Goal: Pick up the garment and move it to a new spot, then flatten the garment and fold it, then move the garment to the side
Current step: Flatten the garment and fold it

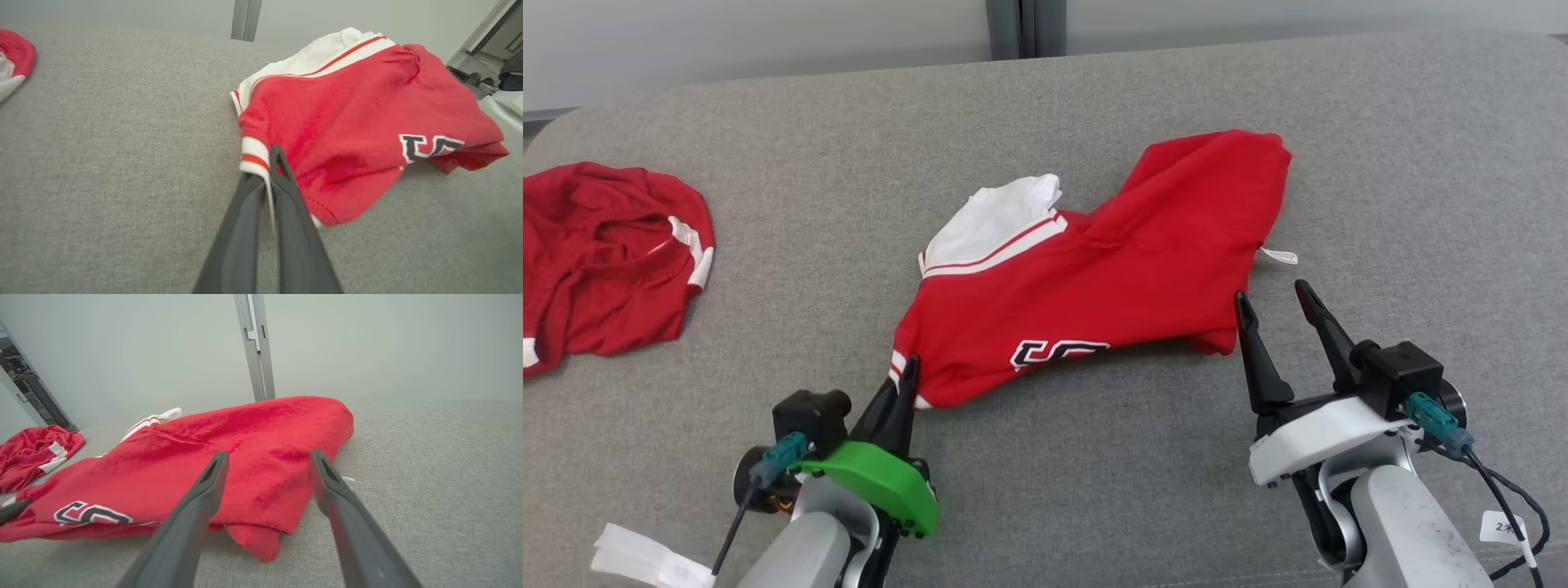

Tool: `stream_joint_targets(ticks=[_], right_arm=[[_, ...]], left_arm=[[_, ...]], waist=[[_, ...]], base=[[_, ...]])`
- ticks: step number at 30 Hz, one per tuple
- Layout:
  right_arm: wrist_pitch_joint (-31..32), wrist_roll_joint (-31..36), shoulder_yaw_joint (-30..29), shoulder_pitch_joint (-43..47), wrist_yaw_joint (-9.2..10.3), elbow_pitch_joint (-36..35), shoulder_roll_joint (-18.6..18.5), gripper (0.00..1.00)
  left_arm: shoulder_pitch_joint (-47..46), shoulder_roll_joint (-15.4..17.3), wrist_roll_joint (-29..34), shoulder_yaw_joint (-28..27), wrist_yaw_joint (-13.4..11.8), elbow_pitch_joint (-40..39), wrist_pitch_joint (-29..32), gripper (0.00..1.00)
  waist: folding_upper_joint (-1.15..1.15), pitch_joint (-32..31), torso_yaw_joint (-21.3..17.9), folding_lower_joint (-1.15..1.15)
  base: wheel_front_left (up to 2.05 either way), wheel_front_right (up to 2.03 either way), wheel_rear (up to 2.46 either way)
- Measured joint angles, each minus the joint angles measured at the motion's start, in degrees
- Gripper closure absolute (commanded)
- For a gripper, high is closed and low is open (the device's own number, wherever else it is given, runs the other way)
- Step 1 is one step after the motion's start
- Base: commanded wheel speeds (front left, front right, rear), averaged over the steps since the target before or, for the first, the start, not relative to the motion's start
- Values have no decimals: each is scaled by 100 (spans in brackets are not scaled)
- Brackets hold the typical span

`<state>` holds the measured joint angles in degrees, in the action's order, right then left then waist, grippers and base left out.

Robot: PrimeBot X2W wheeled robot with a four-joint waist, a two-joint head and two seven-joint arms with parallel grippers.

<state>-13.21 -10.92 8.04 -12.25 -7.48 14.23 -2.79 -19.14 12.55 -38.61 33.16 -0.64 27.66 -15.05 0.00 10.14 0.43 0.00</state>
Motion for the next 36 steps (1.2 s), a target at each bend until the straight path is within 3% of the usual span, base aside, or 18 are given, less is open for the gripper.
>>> stream_joint_targets(ticks=[4, 8, 13, 14, 15, 16, 24, 27, 31, 36], right_arm=[[11, 4, -34, 47, -1, -12, 0, 0], [27, 3, -55, 122, 0, -10, -2, 0], [27, 2, -74, 175, 0, -10, -2, 0], [27, 2, -84, 195, 0, -10, -1, 0], [27, 2, -94, 214, 0, -9, -2, 0], [27, 2, -110, 236, 0, -7, -2, 0], [52, 1, -165, 265, 0, -25, -2, 0], [52, -3, -163, 269, 0, -42, -2, 0], [51, -10, -153, 276, -1, -78, -1, 0], [52, -48, -103, 246, 0, -110, -1, 0]], left_arm=[[154, 147, 268, 145, -221, 167, 14, 100], [386, 244, 345, 154, -642, 342, 138, 100], [637, 272, 337, 201, -802, 392, 311, 100], [672, 276, 315, 183, -803, 386, 309, 67], [699, 276, 282, 169, -803, 380, 293, 3], [738, 270, 243, 132, -804, 358, 277, 0], [877, 187, -358, -474, -592, -245, 85, 0], [805, 310, -460, -583, -611, -530, 318, 0], [288, 413, -627, -567, -643, -720, 1101, 0], [-726, 419, -792, -493, -701, -299, 2235, 0]], waist=[[0, -77, -19, 0], [0, -157, -81, 0], [0, -260, -149, 0], [0, -279, -156, 0], [0, -295, -159, 0], [0, -315, -160, 0], [0, -422, -87, 0], [0, -442, -50, 0], [0, -391, -25, 0], [0, -227, -58, 0]], base=[[0, 0, 0], [0, 0, 0], [0, 0, 0], [0, 0, 0], [0, 0, 0], [0, 0, 0], [0, 0, 0], [0, 0, 0], [0, 0, 0], [0, 0, 0]])
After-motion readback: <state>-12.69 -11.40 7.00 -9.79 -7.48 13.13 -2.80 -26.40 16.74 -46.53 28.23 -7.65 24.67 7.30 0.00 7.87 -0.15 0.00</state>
